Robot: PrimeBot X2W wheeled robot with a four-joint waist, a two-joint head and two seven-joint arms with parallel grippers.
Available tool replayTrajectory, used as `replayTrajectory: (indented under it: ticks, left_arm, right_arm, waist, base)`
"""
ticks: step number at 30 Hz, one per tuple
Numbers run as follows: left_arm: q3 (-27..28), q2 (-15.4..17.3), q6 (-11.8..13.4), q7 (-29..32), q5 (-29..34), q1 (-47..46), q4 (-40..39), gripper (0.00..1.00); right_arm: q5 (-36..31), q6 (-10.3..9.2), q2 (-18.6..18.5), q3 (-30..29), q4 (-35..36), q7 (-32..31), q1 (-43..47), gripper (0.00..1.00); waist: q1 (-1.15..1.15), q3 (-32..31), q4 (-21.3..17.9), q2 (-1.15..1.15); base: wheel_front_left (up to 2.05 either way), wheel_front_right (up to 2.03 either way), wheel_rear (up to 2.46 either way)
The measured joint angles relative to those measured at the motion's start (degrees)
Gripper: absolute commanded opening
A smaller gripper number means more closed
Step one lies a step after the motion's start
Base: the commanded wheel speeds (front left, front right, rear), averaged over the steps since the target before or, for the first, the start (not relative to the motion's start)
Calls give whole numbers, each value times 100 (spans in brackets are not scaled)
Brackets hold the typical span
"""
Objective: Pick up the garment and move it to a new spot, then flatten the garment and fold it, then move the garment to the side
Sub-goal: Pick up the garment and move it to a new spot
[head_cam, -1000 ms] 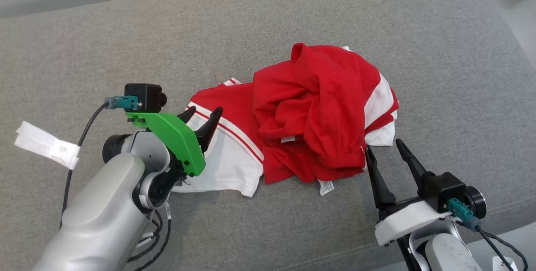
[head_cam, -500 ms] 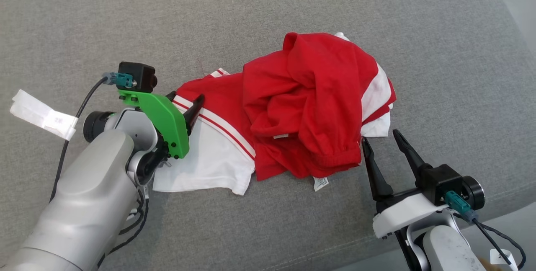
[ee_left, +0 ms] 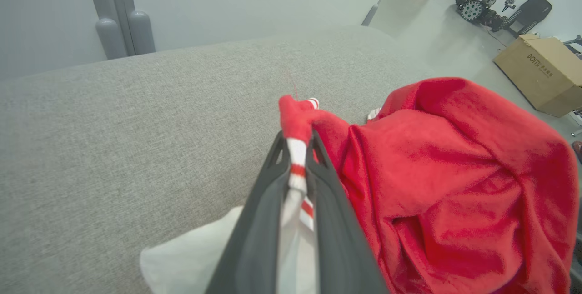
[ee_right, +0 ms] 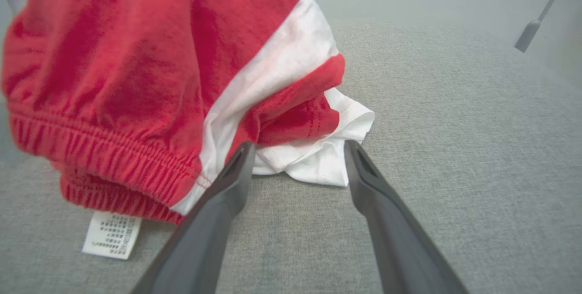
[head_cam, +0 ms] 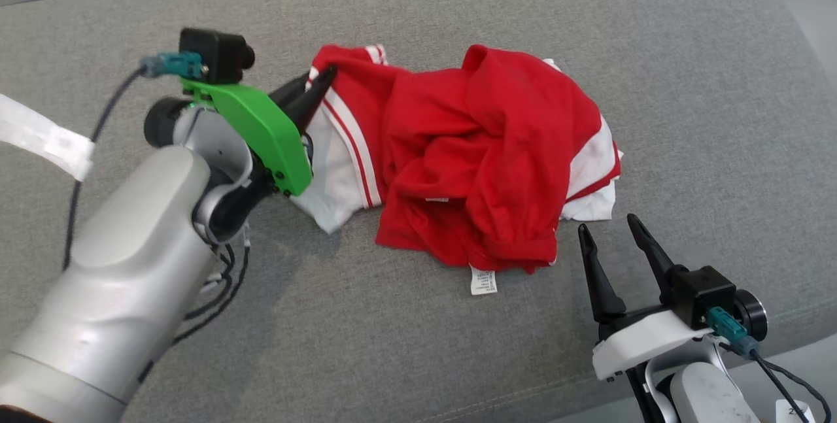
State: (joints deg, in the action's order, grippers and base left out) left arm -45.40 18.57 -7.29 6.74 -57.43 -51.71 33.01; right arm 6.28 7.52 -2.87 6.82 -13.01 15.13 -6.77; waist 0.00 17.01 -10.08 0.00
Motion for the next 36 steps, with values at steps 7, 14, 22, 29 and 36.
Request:
replayTrajectory:
  ticks: [7, 14, 22, 29, 36]
  left_arm:
    - [396, 736, 391, 322, -88, -244, -2026, 0]
    - [673, 1322, 1106, 688, -130, -102, -4060, 0]
    - [1216, 2038, 1588, 727, -41, -64, -4588, 0]
    - [1720, 2643, 1764, 784, -104, -28, -4833, 0]
    - [2079, 3334, 1817, 891, -127, 124, -4434, 0]
  right_arm:
    - [82, 0, 0, 31, -5, 1, 21, 100]
    - [172, 0, 1, 68, -10, 0, 30, 100]
    - [233, 0, 2, 71, -26, 0, 57, 100]
    - [231, 0, 1, 32, -22, 0, 93, 100]
    - [209, 0, 1, 24, -20, 0, 102, 100]
  waist:
    - [0, -142, 167, 0]
    - [0, -208, 211, 0]
    - [0, -293, 223, 0]
    - [0, -340, 269, 0]
    - [0, -334, 358, 0]
  base:
    - [0, 0, 0]
    - [0, 0, 0]
    - [0, 0, 0]
    - [0, 0, 0]
    - [0, 0, 0]
